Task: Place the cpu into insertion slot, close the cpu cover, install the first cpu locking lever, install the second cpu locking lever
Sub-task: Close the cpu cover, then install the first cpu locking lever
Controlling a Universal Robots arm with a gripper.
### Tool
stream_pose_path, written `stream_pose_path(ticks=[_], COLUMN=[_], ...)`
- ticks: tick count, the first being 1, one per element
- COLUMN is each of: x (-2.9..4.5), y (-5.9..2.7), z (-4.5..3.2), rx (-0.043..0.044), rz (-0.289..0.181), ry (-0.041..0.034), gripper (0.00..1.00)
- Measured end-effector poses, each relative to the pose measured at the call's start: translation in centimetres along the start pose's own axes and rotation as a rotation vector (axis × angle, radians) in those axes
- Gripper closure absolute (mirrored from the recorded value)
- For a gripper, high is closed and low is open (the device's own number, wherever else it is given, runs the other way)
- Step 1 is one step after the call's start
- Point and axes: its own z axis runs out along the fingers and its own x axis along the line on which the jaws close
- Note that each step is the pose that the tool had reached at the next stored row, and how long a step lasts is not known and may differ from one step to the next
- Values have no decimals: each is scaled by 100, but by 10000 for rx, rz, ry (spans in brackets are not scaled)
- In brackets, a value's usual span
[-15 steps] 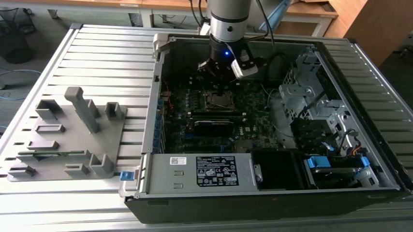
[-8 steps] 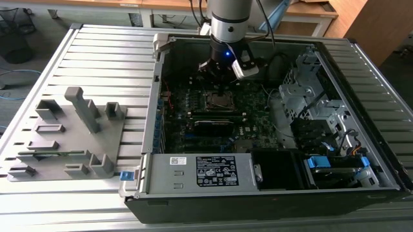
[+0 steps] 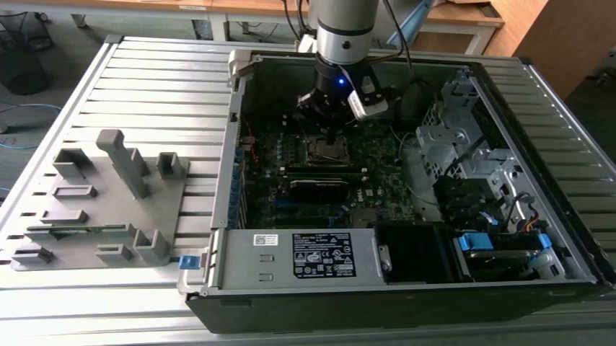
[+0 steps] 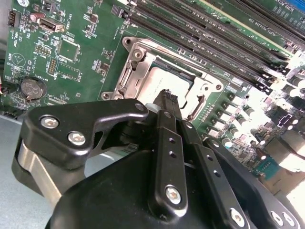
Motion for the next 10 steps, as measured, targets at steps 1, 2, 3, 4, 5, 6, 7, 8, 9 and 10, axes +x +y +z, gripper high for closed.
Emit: stream_pose_path(ticks=[1, 2, 3, 4, 5, 6, 7, 8, 9, 10], x=[0, 0, 0, -1, 0, -1, -1, -1, -1, -1], y=[-4, -4, -5, -6, -7, -7, -7, -12, -16, -16], z=[0, 0, 0, 0, 0, 0, 0, 0, 0, 0], rx=[0, 0, 0, 1, 1, 0, 0, 0, 1, 1], rz=[-1, 0, 0, -1, -1, -1, 0, 0, -1, 0], ry=[0, 1, 0, 0, 0, 0, 0, 0, 0, 0], gripper=[89, 89, 89, 89, 89, 89, 89, 89, 89, 89])
